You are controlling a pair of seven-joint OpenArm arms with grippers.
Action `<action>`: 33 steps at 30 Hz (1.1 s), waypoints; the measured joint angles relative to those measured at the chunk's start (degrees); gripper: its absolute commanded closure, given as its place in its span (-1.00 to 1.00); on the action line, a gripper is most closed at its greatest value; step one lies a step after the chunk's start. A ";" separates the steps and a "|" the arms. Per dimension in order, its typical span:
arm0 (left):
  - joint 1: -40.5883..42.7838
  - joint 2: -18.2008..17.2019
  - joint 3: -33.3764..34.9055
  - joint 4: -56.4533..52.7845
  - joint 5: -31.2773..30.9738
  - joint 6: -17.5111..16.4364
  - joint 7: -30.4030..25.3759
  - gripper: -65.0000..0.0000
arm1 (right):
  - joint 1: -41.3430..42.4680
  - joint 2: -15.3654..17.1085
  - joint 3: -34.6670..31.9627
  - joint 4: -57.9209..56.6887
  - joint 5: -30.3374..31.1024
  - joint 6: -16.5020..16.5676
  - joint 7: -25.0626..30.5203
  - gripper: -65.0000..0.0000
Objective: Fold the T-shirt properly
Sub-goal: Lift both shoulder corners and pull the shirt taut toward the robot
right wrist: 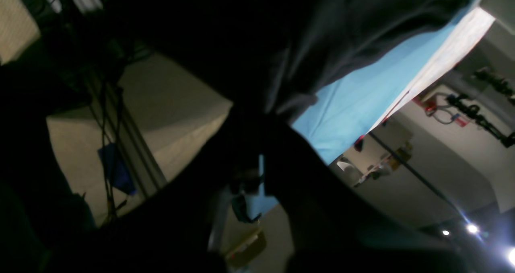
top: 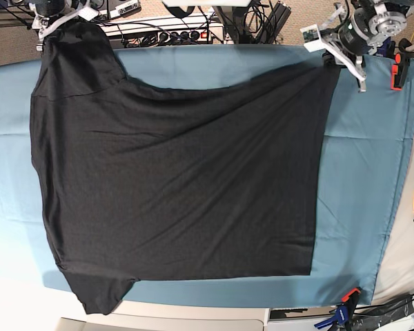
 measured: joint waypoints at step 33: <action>1.14 -0.07 -6.16 0.00 -3.93 -0.28 1.03 1.00 | 0.00 -2.19 12.41 -3.50 14.27 10.27 3.23 1.00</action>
